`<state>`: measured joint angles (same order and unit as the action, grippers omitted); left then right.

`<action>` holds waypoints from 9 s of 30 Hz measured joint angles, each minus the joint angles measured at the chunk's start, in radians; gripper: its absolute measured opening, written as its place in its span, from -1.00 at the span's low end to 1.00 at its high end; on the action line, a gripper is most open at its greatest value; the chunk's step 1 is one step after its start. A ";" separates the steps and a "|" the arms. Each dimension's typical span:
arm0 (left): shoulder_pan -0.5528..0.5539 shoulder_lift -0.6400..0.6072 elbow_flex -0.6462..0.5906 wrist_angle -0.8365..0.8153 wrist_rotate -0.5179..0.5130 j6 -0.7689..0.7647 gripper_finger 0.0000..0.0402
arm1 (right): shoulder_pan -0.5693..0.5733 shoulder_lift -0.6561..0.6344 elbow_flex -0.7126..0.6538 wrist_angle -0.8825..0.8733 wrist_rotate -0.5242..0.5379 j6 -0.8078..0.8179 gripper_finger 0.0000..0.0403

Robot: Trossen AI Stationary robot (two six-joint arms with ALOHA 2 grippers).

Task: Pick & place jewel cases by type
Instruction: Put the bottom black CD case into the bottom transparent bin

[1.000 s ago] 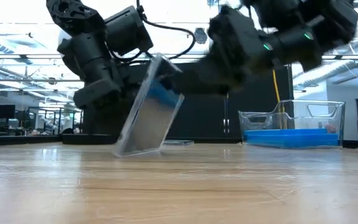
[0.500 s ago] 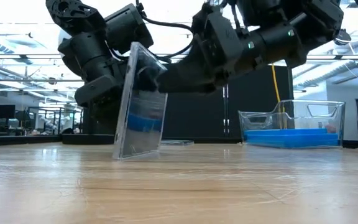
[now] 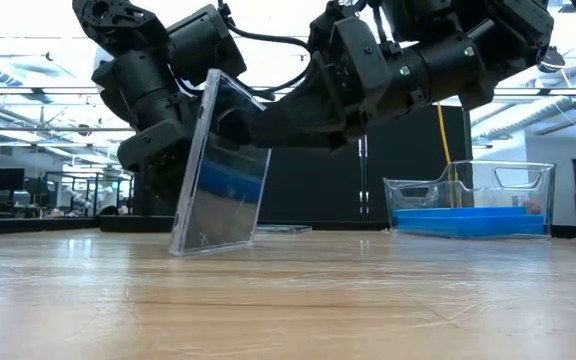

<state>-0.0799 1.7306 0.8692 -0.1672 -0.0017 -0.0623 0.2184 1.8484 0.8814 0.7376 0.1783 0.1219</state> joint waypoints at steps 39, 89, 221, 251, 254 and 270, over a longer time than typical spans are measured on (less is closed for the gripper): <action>0.000 0.000 -0.001 -0.002 0.000 -0.021 0.18 | -0.020 0.000 -0.002 -0.056 0.209 -0.249 0.04; 0.000 -0.001 -0.001 -0.009 0.000 -0.017 0.18 | 0.072 0.000 0.109 -0.158 0.449 -0.821 0.04; -0.001 -0.547 0.000 -0.017 -0.052 0.006 0.18 | 0.228 -0.172 0.157 -0.345 0.442 -0.660 -0.98; -0.239 -0.228 -0.120 -0.386 0.103 -0.297 0.18 | 0.209 0.127 0.141 -0.305 -0.139 -0.382 -0.41; -0.275 -0.209 -0.119 -0.390 0.103 -0.323 0.18 | 0.209 0.137 0.141 -0.303 -0.072 -0.415 -0.12; -0.315 -0.140 -0.116 -0.306 0.108 -0.505 0.18 | 0.213 0.138 0.143 -0.405 -0.023 -0.447 0.19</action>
<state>-0.3948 1.5908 0.7534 -0.4728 0.1065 -0.5670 0.4312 1.9865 1.0248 0.3327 0.1553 -0.3247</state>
